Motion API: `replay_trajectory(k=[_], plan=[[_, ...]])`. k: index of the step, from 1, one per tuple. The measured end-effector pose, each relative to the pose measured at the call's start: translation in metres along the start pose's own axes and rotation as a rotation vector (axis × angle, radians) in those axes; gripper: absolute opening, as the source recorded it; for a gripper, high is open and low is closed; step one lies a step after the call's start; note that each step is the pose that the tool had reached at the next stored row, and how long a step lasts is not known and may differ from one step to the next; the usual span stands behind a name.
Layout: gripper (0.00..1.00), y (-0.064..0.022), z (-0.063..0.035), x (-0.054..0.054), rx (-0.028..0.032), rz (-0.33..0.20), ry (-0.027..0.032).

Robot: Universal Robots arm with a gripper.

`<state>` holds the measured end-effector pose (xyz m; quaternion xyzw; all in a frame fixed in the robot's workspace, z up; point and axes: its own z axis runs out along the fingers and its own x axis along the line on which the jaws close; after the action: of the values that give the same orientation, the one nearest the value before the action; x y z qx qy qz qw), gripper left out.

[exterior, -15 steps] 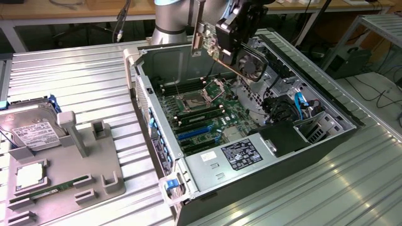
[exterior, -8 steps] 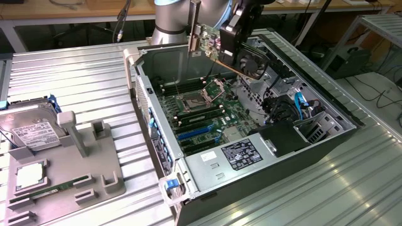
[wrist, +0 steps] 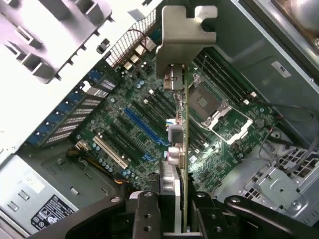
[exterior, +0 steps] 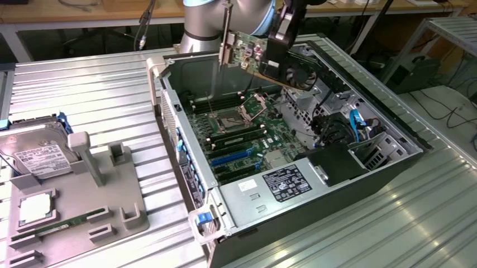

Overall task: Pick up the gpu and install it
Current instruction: 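Insert the gpu into the slot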

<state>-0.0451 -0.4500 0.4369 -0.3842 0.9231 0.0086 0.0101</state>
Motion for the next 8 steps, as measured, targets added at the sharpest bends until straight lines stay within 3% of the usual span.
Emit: replay_trajectory(k=[8], plan=[[0.28, 0.0, 0.0, 0.0, -0.004, -0.157, 0.0012]])
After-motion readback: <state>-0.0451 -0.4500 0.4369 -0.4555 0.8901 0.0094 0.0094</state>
